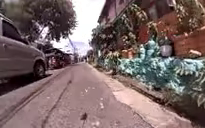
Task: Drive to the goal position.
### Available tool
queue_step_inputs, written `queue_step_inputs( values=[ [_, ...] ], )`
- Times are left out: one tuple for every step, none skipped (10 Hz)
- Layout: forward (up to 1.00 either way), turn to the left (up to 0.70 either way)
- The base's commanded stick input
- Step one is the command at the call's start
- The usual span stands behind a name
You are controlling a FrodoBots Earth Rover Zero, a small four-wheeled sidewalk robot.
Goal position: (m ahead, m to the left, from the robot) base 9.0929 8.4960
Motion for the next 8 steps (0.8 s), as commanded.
queue_step_inputs(
  values=[
    [0.7, 0.09],
    [0.7, 0.21],
    [0.7, 0.27],
    [0.7, 0.27],
    [0.7, 0.27],
    [0.7, 0.27],
    [0.7, 0.27],
    [0.7, 0.27]
  ],
)
